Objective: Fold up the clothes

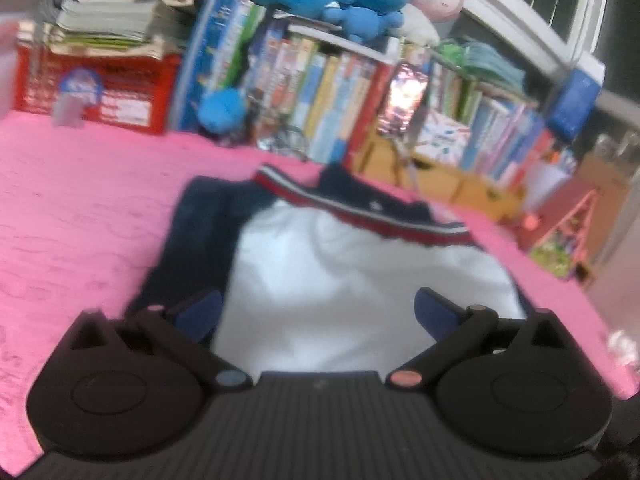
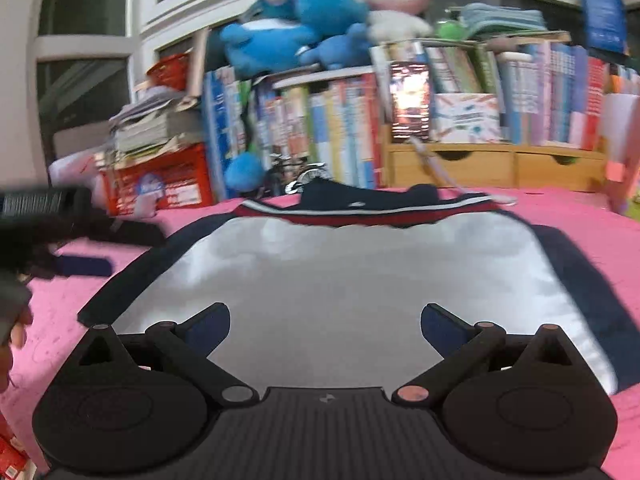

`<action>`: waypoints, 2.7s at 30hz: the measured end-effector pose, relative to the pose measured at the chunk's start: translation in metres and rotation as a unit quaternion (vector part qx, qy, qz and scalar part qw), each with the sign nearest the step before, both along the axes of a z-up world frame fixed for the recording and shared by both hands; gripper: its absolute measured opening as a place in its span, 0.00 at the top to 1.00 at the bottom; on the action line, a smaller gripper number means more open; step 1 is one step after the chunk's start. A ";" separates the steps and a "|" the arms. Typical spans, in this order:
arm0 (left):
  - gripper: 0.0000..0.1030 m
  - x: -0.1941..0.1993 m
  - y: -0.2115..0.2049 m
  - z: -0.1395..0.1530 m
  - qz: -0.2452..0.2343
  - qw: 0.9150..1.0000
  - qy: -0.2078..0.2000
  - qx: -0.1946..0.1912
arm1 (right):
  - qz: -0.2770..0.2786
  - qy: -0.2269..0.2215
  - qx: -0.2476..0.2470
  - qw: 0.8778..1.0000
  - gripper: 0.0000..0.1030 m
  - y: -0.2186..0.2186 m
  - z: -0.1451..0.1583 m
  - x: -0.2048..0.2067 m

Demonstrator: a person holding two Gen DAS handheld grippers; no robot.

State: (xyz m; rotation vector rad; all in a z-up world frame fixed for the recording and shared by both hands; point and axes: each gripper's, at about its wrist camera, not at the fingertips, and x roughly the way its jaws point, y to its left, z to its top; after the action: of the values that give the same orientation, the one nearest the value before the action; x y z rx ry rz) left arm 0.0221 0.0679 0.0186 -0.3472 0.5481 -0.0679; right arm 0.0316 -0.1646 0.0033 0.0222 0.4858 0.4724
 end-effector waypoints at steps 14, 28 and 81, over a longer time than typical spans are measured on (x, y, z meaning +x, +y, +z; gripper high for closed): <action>0.01 0.035 -0.017 0.005 -0.073 0.993 0.060 -0.073 | -0.033 0.042 -0.043 0.998 0.47 0.018 -0.015 0.000; 0.39 0.098 -0.093 0.005 -0.195 0.957 0.211 0.033 | -0.021 0.042 -0.048 0.998 0.53 0.025 -0.018 -0.002; 0.54 0.129 -0.111 -0.015 -0.182 0.935 0.295 0.072 | -0.053 0.046 -0.040 0.997 0.58 0.028 -0.023 -0.001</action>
State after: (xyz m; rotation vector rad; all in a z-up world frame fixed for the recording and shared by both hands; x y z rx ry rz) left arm 0.1511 -0.0431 0.0039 -0.1108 1.2065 -0.2866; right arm 0.0308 -0.1363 -0.0197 -0.0072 0.5897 0.3488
